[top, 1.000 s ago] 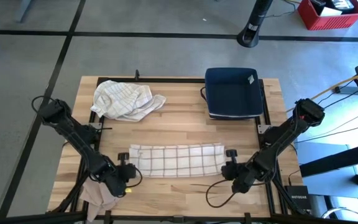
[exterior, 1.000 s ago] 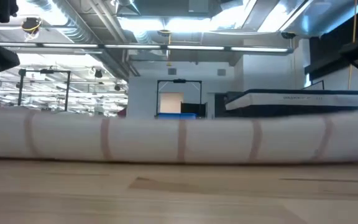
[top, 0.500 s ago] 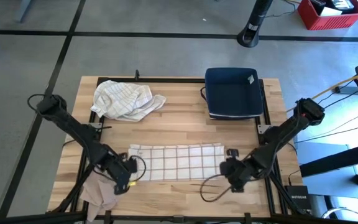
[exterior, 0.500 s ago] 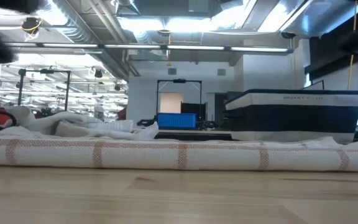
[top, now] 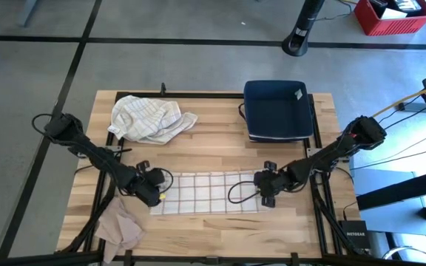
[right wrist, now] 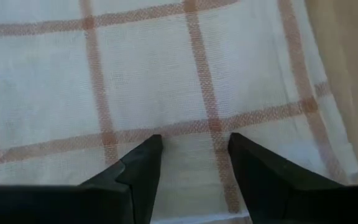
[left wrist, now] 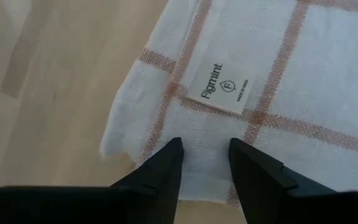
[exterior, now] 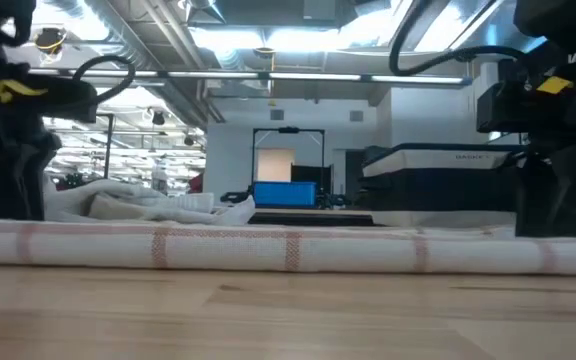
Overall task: Fold towel
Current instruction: Fold the white patterned towel
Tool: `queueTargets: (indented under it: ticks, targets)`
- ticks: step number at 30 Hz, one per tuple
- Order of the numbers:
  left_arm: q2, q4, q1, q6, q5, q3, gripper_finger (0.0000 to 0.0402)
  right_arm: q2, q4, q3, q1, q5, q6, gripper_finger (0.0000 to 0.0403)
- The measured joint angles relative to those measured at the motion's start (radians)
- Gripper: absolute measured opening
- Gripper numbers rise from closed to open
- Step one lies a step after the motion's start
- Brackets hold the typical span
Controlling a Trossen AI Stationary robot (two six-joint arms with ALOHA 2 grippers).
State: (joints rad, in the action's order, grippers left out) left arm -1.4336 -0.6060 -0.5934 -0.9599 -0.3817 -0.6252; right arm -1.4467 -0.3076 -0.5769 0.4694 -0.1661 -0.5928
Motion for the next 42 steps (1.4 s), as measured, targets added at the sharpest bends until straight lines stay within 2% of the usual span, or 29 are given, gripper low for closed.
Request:
queueTargets:
  ticks: [6,10,14,17,20,23,26,31,36,39,42]
  targets:
    - [0.008,-0.006,0.003,-0.047,0.014,0.024,0.0127,0.002,0.019,0.026,0.001,0.006,-0.032,0.0195]
    - [0.031,-0.033,0.037,0.037,0.050,-0.037,0.0127,0.002,-0.031,-0.030,0.001,0.003,-0.013,0.0195]
    - [0.069,-0.003,0.084,0.155,0.024,-0.137,0.0127,0.027,-0.169,-0.148,0.002,-0.010,-0.016,0.0195]
    - [0.080,0.107,0.133,0.285,-0.008,-0.187,0.0127,0.046,-0.320,-0.228,0.002,-0.007,-0.060,0.0196]
    - [0.068,0.319,0.202,0.446,0.000,-0.193,0.0127,0.098,-0.390,-0.257,0.002,0.003,-0.157,0.0196]
    - [0.012,0.534,0.269,0.611,0.037,-0.189,0.0127,0.156,-0.399,-0.222,0.022,-0.004,-0.276,0.0196]
    - [-0.068,0.730,0.319,0.715,0.099,-0.188,0.0127,0.212,-0.371,-0.164,0.064,-0.049,-0.419,0.0201]
    - [-0.254,1.021,0.371,0.806,0.200,-0.206,0.0127,0.280,-0.245,-0.030,0.128,-0.067,-0.659,0.0250]
    - [-0.443,1.057,0.386,0.867,0.243,-0.362,0.0127,0.299,-0.165,0.076,0.174,-0.091,-0.911,0.0300]
    - [-0.546,1.057,0.384,0.892,0.264,-0.473,0.0127,0.296,-0.111,0.126,0.202,-0.112,-1.043,0.0311]
    - [-0.630,1.059,0.390,0.885,0.266,-0.558,0.0127,0.296,-0.045,0.160,0.205,-0.128,-1.106,0.0309]
